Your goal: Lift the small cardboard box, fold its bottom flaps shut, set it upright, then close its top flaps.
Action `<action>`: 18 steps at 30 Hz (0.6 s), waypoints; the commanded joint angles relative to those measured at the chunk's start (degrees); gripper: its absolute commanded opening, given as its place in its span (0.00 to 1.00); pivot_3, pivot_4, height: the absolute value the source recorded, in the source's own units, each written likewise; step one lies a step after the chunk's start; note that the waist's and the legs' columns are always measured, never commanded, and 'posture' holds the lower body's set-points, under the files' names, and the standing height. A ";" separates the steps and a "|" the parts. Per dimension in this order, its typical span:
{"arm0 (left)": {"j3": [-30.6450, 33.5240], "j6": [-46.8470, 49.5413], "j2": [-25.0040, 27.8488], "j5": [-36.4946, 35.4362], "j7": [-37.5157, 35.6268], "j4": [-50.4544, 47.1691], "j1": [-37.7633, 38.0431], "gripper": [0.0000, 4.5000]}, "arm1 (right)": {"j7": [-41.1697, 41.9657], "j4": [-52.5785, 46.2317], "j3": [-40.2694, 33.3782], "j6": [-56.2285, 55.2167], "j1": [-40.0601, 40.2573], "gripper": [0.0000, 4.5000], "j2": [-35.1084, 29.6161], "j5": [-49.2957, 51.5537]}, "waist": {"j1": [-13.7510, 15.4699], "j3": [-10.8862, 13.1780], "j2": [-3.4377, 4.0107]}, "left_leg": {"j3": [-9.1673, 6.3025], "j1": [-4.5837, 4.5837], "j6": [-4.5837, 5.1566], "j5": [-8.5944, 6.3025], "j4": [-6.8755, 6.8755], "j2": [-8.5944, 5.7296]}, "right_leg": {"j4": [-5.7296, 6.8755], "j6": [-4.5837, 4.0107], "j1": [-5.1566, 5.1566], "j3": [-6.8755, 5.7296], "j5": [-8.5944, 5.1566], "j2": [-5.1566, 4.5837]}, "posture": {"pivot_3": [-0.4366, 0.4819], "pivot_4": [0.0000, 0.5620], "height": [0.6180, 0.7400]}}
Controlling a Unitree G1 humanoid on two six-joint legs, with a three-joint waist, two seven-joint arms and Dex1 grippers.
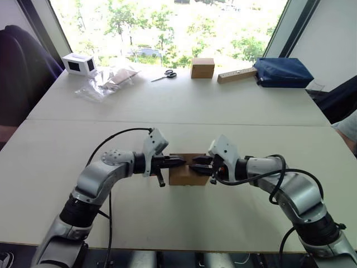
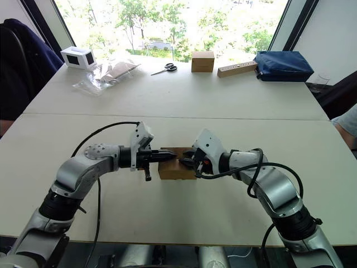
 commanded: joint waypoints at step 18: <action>25.86 9.42 18.73 -18.58 -0.84 -19.77 26.36 0.00 | -1.89 -15.58 -35.06 10.78 25.64 0.26 -5.67 28.62 | 0.02 0.04 -0.01 | -0.05 0.01 -0.03 0.00 -0.29 0.00 | -0.22 -0.06 0.00 0.01 -0.03 -0.23 | 0.48 0.27 1.00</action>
